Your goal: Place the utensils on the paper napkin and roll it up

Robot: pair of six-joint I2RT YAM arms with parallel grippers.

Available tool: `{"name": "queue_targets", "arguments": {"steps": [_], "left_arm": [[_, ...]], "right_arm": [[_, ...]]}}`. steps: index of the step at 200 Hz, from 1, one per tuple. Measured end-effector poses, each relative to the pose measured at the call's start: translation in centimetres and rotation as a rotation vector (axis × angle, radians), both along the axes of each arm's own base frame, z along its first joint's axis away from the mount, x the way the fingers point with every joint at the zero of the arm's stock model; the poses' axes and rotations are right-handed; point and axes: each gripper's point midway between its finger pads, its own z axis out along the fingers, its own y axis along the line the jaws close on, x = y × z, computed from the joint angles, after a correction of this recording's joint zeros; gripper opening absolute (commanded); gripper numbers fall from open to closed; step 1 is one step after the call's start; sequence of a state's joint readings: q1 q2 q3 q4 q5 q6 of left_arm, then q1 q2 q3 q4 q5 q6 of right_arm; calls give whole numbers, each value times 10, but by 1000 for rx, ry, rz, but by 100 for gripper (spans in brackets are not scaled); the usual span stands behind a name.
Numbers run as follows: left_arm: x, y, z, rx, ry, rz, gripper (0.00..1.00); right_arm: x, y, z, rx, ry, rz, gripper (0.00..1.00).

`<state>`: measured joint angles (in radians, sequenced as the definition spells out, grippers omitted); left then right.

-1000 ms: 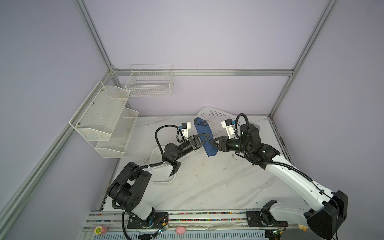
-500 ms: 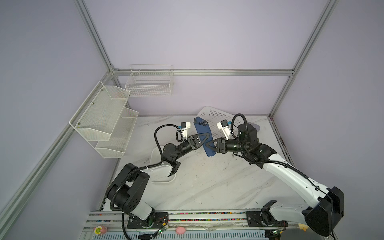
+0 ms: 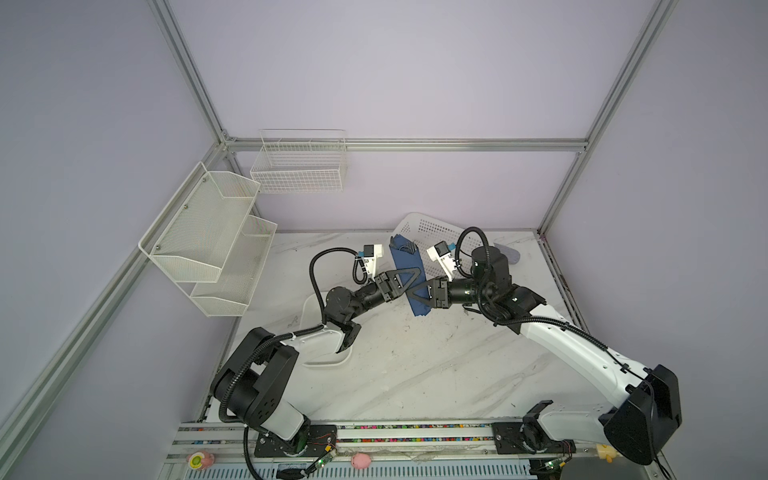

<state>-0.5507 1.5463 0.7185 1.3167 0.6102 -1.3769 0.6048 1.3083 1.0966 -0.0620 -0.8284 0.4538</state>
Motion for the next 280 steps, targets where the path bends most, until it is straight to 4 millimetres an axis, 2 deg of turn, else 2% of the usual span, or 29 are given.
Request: {"name": "queue_targets", "arguments": {"steps": [73, 119, 132, 145, 180, 199, 218, 280], "left_arm": [[-2, -1, -1, 6, -6, -9, 0], [-1, -2, -3, 19, -7, -6, 11], [-1, -2, -3, 30, -10, 0, 17], [-1, -2, -5, 46, -4, 7, 29], [-3, 1, 0, 75, -15, 35, 39], [-2, 4, 3, 77, -23, 50, 57], [0, 5, 2, 83, -25, 71, 68], [-3, 10, 6, 123, -23, 103, 77]], "right_arm": [[-1, -3, 1, 28, 14, 28, 17], [-2, -5, -1, 50, 34, 40, 13], [-2, -5, -1, 54, 38, 41, 13], [-1, -7, -3, 56, 43, 37, 12], [-1, -11, -5, 64, 41, 27, 12], [-2, -12, -3, 69, 36, 24, 12], [-1, -13, -3, 70, 36, 19, 12], [-1, -15, -2, 73, 34, 14, 12]]}}
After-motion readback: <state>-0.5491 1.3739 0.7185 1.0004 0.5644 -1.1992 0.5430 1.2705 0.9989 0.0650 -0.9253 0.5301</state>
